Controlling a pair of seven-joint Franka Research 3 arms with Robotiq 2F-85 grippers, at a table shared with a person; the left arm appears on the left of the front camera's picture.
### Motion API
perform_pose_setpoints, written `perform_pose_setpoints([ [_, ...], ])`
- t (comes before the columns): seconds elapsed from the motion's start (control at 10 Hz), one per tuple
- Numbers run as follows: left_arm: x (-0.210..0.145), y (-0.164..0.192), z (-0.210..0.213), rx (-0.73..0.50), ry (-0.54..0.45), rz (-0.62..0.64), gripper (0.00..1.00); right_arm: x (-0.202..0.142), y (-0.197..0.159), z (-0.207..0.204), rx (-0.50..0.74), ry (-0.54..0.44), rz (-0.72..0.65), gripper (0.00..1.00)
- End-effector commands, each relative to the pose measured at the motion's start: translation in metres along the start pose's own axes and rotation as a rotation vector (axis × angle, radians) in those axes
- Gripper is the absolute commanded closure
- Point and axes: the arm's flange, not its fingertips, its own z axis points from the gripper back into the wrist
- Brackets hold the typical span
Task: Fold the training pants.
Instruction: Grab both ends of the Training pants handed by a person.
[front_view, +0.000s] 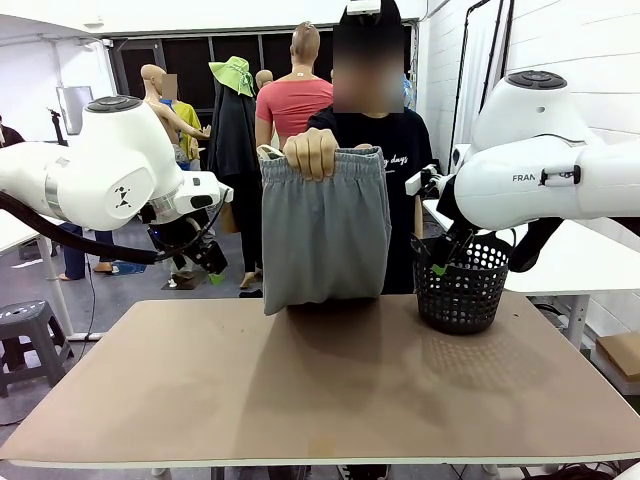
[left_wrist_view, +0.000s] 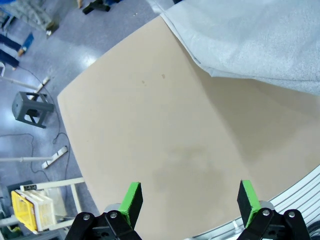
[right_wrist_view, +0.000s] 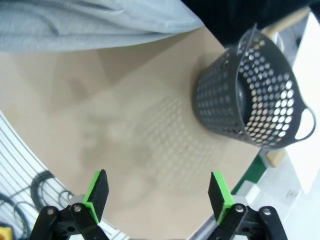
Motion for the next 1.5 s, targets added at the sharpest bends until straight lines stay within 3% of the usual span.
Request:
perform_pose_setpoints([
  [0.0, -0.004, 0.011, 0.009, 0.052, 0.034, -0.186, 0.00, -0.008, -0.012, 0.001, -0.022, 0.008, 0.212, 0.00],
  [0.4, 0.002, 0.022, 0.010, 0.061, 0.106, -0.541, 0.00, -0.010, -0.028, 0.003, -0.049, 0.032, 0.522, 0.00],
  [0.6, 0.006, 0.022, 0.008, -0.041, 0.136, -0.729, 0.00, -0.010, -0.030, 0.002, -0.030, 0.070, 0.639, 0.00],
  [0.7, 0.008, 0.020, 0.015, -0.013, 0.160, -0.626, 0.00, -0.010, -0.026, 0.010, -0.095, 0.078, 0.579, 0.00],
  [0.8, 0.001, 0.016, 0.005, 0.015, 0.117, -0.628, 0.00, -0.013, -0.025, 0.000, -0.030, 0.043, 0.578, 0.00],
  [1.1, 0.004, 0.017, 0.007, -0.002, 0.132, -0.650, 0.00, -0.012, -0.025, 0.004, -0.045, 0.048, 0.593, 0.00],
  [1.2, 0.008, 0.032, -0.005, 0.028, 0.137, -0.738, 0.00, -0.009, -0.035, -0.010, -0.046, 0.011, 0.629, 0.00],
  [1.4, 0.012, 0.040, -0.017, -0.009, 0.008, -0.925, 0.00, -0.011, -0.043, -0.027, -0.001, -0.094, 0.687, 0.00],
])
